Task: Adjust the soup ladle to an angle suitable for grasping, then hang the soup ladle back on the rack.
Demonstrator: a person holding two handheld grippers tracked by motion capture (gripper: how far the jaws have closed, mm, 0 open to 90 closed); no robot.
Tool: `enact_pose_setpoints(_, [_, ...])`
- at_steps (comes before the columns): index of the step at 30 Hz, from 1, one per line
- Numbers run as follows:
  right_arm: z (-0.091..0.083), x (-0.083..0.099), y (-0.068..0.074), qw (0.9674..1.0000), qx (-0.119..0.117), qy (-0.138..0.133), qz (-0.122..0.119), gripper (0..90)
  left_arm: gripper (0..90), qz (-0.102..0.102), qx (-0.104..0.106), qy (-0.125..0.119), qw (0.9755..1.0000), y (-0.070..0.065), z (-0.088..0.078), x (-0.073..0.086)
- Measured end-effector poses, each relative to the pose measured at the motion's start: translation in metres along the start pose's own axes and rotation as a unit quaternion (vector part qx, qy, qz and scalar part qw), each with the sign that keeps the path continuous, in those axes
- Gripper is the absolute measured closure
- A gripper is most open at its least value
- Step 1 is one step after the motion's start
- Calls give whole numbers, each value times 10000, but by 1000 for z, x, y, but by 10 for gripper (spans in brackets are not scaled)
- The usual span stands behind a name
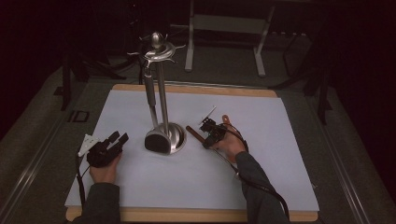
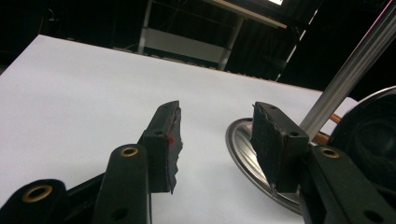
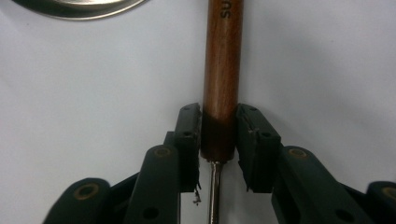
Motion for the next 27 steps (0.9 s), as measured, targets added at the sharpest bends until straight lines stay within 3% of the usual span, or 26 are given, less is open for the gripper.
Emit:
enact_pose_setpoints(9, [1, -1, -2, 9999, -53, 25, 120, 722, 529, 15, 12, 11, 10000, 0, 0, 0])
enact_pose_setpoints(23, [1, -2, 0, 9999, 83, 138, 15, 738, 529, -3, 2, 8, 10000, 0, 0, 0])
enact_pose_setpoints(27, [0, -1, 2, 9999, 18, 111, 17, 740, 529, -2, 2, 2, 10000, 0, 0, 0])
Point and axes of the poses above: each handheld gripper's, and its own axes: z roughly forward along the jaws, x roughly out of its underside, y roughly to its left, the point moved 7 cm from there along z, roughly forward along the jaws, and after that the axes turned 1 degree about -y, right-handed, at the moved point
